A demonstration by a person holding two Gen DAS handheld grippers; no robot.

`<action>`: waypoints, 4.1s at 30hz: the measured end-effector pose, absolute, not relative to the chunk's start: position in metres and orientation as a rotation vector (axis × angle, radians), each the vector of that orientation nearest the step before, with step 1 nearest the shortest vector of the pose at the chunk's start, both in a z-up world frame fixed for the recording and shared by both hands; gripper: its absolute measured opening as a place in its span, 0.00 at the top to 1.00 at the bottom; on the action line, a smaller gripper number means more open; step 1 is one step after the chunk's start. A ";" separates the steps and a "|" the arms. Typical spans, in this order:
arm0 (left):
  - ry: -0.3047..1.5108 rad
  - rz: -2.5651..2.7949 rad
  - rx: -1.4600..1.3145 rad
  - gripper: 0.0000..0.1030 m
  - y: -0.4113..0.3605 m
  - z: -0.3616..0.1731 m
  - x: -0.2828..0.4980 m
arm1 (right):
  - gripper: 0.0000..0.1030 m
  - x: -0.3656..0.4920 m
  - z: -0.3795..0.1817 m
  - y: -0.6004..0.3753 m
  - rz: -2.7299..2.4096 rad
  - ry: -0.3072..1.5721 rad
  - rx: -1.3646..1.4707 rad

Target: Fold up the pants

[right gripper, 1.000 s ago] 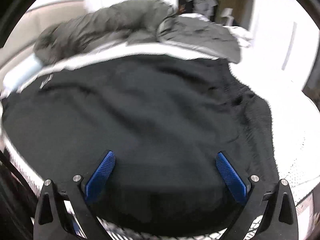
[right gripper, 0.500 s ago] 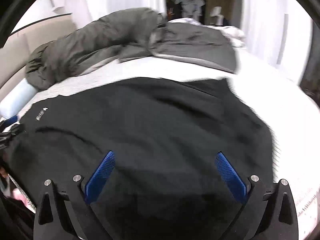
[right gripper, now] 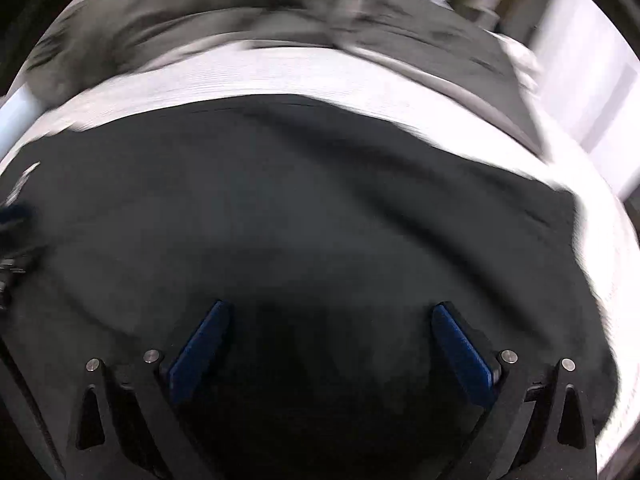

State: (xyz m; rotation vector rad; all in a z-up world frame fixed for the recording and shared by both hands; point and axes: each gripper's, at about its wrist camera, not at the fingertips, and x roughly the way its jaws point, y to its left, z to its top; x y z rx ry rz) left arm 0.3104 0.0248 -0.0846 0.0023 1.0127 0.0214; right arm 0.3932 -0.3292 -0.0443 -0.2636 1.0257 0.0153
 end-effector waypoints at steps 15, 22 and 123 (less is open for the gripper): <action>0.911 -0.128 0.053 0.01 -0.026 -0.053 0.375 | 0.02 0.409 -0.024 -0.243 0.368 0.990 -0.252; 1.040 -0.165 0.005 0.00 -0.027 -0.093 0.402 | 0.01 0.436 -0.051 -0.235 0.338 1.062 -0.360; 0.588 0.273 -0.684 0.98 0.265 -0.069 0.044 | 0.02 0.113 -0.028 -0.449 0.124 0.719 0.531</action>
